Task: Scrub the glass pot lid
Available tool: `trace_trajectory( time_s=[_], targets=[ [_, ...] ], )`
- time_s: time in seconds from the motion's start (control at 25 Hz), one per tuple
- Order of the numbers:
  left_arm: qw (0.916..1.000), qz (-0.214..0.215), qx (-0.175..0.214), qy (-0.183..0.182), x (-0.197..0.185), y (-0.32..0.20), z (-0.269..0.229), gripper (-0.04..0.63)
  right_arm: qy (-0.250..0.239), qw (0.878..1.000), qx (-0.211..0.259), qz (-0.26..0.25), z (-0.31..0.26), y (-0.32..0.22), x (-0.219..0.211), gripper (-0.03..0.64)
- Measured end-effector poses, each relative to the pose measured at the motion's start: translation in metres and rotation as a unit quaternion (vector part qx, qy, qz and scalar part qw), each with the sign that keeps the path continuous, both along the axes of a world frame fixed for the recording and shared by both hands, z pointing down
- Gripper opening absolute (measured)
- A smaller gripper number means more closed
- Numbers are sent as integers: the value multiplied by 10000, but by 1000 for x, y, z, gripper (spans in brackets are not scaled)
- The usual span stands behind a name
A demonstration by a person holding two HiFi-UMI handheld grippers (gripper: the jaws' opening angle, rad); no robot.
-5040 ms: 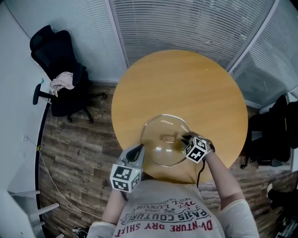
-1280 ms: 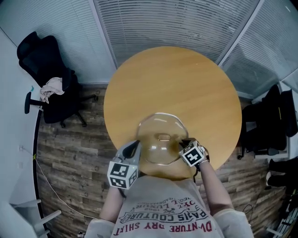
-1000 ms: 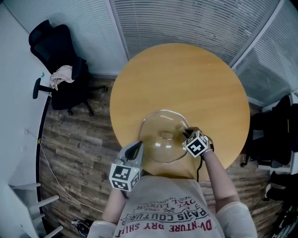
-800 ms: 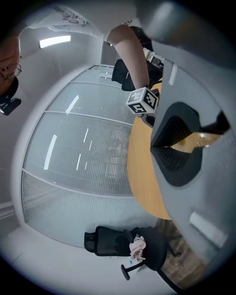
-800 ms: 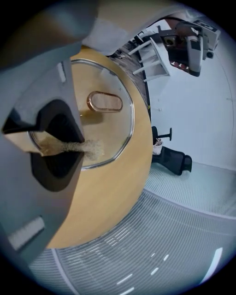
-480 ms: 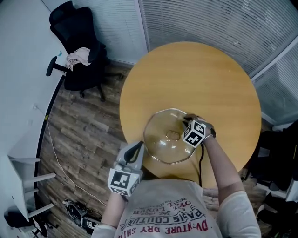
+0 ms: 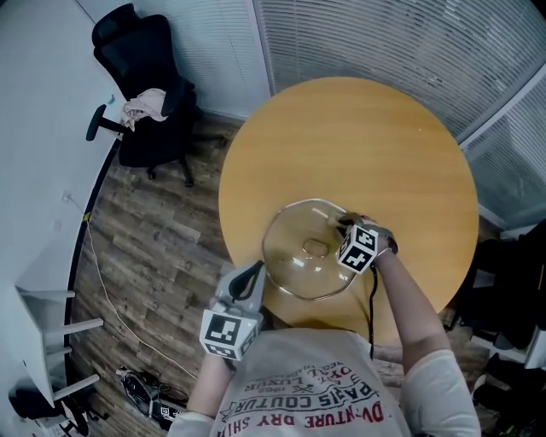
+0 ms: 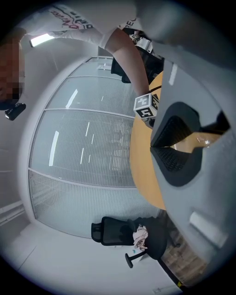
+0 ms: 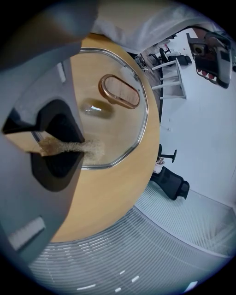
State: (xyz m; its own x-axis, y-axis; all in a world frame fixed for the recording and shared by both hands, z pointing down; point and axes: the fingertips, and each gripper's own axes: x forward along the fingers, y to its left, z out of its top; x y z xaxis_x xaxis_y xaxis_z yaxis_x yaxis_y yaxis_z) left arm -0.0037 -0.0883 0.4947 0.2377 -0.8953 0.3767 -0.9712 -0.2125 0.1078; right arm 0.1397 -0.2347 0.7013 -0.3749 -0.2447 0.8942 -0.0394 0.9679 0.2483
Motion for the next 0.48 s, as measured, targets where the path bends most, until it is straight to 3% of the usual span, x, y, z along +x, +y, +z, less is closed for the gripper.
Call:
trace_trajectory(
  time_s=[0.48],
  targets=[
    [9986,475,107,186,-2,6,-4,8,119,9973,-4,729,-1,37,31,58]
  ],
)
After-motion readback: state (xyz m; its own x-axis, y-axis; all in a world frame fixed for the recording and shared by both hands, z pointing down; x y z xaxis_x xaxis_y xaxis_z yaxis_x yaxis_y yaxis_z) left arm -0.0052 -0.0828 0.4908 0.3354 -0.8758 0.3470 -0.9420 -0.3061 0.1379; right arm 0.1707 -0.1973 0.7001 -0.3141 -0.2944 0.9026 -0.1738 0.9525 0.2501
